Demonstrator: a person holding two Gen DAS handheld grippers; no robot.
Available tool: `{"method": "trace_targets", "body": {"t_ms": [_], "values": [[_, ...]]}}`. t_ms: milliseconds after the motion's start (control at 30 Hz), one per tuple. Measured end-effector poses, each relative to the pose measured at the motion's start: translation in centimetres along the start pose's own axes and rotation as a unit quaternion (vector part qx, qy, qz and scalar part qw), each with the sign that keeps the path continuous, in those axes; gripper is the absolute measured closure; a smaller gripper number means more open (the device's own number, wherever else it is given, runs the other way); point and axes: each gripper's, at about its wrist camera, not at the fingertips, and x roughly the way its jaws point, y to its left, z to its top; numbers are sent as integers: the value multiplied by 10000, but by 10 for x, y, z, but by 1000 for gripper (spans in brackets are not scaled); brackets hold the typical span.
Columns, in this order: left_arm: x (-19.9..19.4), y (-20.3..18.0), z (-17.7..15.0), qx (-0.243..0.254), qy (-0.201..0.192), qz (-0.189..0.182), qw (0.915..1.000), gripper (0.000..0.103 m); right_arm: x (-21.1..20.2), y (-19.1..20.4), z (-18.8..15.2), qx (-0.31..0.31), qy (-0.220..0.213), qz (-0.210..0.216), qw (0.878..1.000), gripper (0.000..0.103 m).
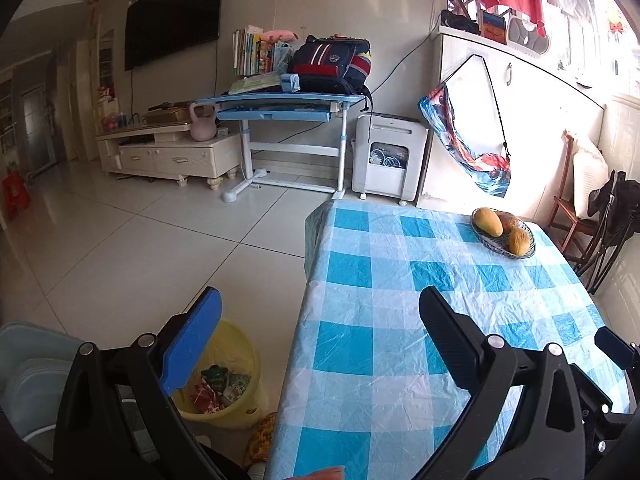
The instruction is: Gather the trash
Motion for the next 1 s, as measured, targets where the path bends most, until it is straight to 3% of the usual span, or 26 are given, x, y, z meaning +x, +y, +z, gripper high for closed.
{"method": "trace_targets", "body": {"t_ms": [500,1000], "values": [[-55,-6,-42,388,-32,-207,9990,7,-35,6,-22,88,-61,15,9999,21],[-62,-8,-47,461,-46,-334,9984,7,-38,10,-30,100,-107,-121,9998,18]]}}
